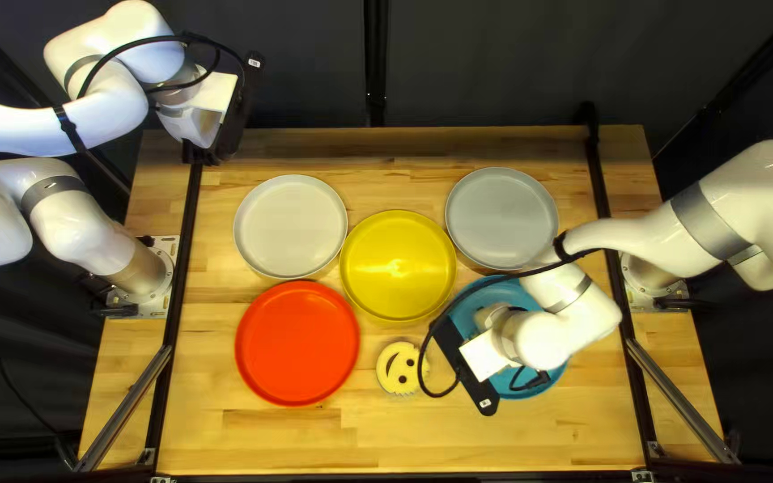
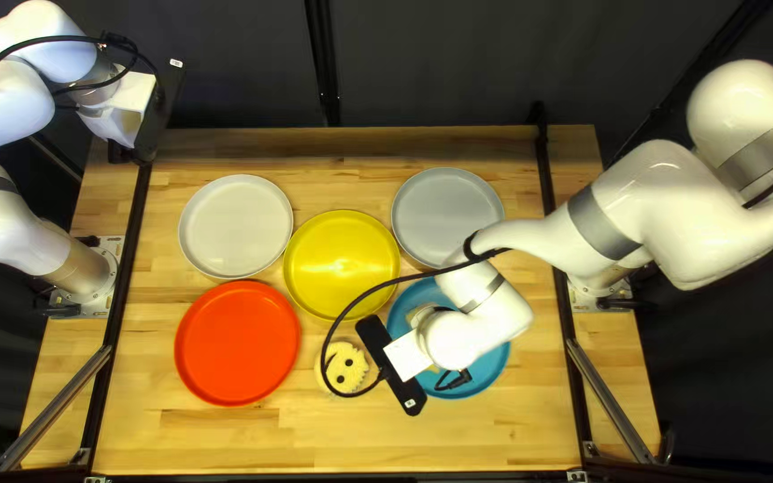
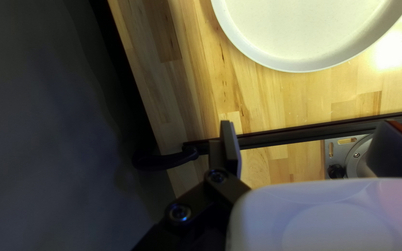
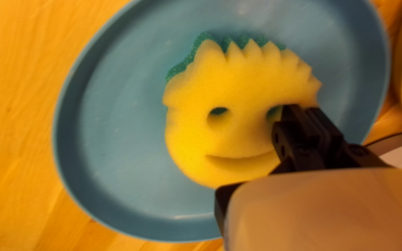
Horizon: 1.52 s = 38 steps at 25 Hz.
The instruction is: Pick up sponge and scrub the plate
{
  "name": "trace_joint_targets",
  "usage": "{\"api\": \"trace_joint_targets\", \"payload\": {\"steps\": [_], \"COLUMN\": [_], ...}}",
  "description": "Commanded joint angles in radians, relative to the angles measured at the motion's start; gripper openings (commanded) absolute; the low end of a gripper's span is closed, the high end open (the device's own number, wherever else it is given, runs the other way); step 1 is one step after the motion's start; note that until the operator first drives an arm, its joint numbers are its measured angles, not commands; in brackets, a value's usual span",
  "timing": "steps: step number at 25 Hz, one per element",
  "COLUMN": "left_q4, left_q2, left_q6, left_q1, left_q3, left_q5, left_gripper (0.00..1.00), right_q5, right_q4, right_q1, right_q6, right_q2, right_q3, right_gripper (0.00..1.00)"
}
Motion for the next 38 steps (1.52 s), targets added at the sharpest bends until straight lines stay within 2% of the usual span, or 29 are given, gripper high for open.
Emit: {"api": "trace_joint_targets", "payload": {"steps": [1,8,12,14,17,22,28,32,38], "left_q4": [0.0,0.0,0.0,0.0,0.0,0.0,0.0,0.0,0.0], "left_q2": [0.0,0.0,0.0,0.0,0.0,0.0,0.0,0.0,0.0], "left_q6": [0.0,0.0,0.0,0.0,0.0,0.0,0.0,0.0,0.0], "left_q1": [0.0,0.0,0.0,0.0,0.0,0.0,0.0,0.0,0.0], "left_q3": [0.0,0.0,0.0,0.0,0.0,0.0,0.0,0.0,0.0], "left_q5": [0.0,0.0,0.0,0.0,0.0,0.0,0.0,0.0,0.0], "left_gripper": [1.0,1.0,1.0,1.0,1.0,1.0,1.0,1.0,1.0], "right_q5": [-0.026,-0.035,-0.04,-0.041,-0.032,-0.007,-0.008,-0.028,-0.039], "right_q4": [0.016,0.076,0.112,0.122,0.131,0.101,0.061,0.053,0.084], "right_q1": [-0.013,-0.015,-0.025,-0.029,-0.024,-0.019,-0.036,-0.06,-0.079], "right_q6": [-0.01,-0.015,-0.034,-0.042,-0.049,-0.053,-0.076,-0.093,-0.097], "right_q2": [-0.048,-0.167,-0.201,-0.197,-0.16,-0.063,0.007,-0.014,-0.144], "right_q3": [0.071,0.216,0.26,0.259,0.213,0.081,-0.004,0.03,0.178], "right_gripper": [0.0,0.0,0.0,0.0,0.0,0.0,0.0,0.0,0.0]}}
